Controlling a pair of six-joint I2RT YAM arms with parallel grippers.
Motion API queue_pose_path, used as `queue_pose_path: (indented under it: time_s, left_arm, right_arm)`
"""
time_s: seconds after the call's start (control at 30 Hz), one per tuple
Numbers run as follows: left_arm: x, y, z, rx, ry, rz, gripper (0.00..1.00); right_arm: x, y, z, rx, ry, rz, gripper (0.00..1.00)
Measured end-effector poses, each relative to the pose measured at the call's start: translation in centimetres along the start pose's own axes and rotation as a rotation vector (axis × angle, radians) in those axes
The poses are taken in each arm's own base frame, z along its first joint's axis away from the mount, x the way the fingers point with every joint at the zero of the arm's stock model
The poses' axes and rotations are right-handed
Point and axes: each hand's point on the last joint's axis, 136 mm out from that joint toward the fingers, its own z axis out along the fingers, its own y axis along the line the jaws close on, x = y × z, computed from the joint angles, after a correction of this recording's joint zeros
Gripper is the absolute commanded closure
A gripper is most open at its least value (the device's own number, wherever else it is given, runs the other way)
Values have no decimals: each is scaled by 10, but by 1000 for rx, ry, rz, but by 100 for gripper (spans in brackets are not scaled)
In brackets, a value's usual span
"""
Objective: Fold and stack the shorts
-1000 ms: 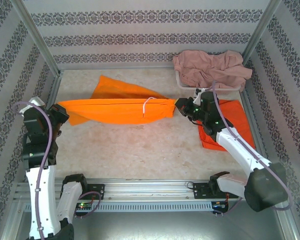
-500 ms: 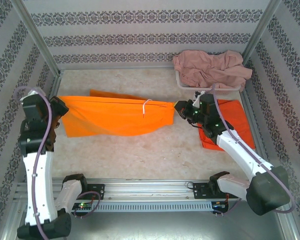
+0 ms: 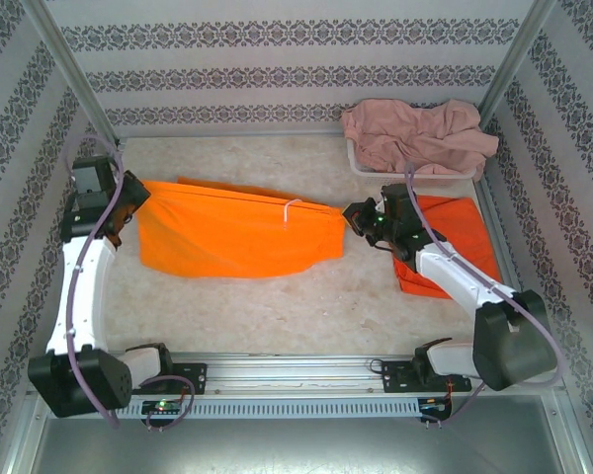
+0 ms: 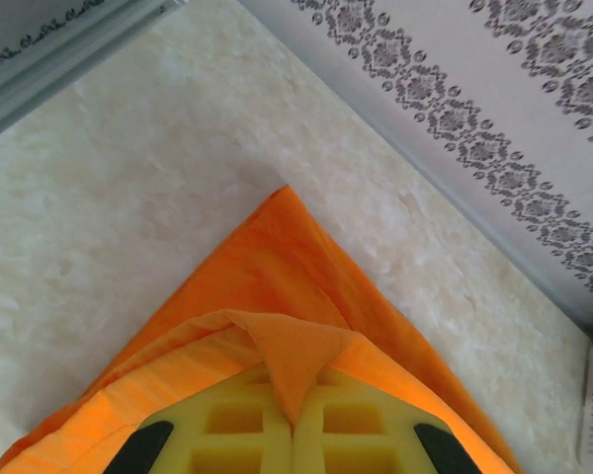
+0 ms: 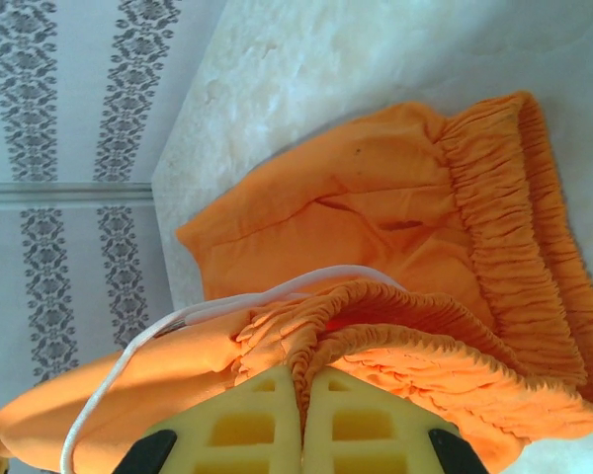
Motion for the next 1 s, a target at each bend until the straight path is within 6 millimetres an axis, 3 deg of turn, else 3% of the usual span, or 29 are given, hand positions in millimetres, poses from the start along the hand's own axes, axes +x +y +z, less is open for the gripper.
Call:
queue_pose_path:
  time_s: [0.2, 0.5, 0.63, 0.7, 0.77, 0.83, 0.9, 0.97, 1.0]
  left_arm:
    - [4, 3, 40, -26, 59, -9, 100]
    - [-16, -13, 82, -4, 72, -28, 100]
    - [-17, -16, 114, -3, 105, -48, 97]
    - [-14, -14, 133, -9, 130, -62, 80]
    - [-14, -13, 152, -18, 150, -74, 45]
    - [-18, -18, 169, -4, 162, -81, 25]
    - [-25, -27, 178, 23, 165, -83, 12]
    - [-32, -38, 172, 61, 159, -86, 1]
    - [-36, -43, 166, 78, 152, -88, 0]
  right_arm:
    - [-12, -5, 17, 15, -8, 36, 100]
    - [-27, -7, 43, 26, -11, 74, 100]
    - [-39, -11, 60, 32, -22, 102, 83]
    - [-46, -18, 69, 45, -27, 128, 71]
    - [-56, -29, 77, 62, -40, 184, 56]
    - [-67, -39, 82, 66, -60, 236, 46]
    - [-75, -42, 81, 57, -79, 282, 37]
    - [-82, -36, 77, 27, -99, 296, 26]
    - [-83, -31, 75, 9, -106, 293, 22]
